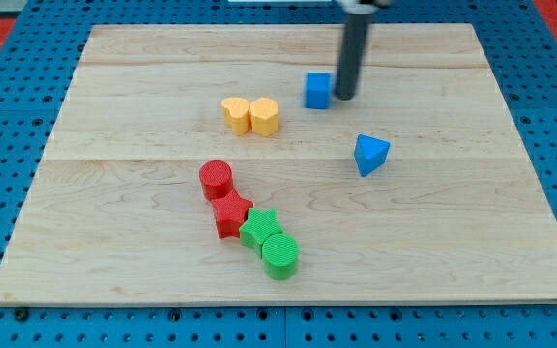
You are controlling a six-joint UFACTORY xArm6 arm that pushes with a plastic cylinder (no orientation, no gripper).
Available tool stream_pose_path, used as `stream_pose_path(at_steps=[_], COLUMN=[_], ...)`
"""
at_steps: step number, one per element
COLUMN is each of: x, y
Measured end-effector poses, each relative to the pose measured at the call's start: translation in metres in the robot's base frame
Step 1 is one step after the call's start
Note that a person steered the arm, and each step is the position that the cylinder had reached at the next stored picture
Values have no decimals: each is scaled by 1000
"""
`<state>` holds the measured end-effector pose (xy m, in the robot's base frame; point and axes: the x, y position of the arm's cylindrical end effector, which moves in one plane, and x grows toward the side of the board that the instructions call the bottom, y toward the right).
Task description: Place blue cube diagonal to blue triangle
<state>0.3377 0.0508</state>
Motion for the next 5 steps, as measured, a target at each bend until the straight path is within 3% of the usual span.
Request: stream_pose_path(at_steps=[1, 2, 3, 4, 5], x=[14, 18, 115, 162, 170], y=[-47, 41, 75, 125, 149])
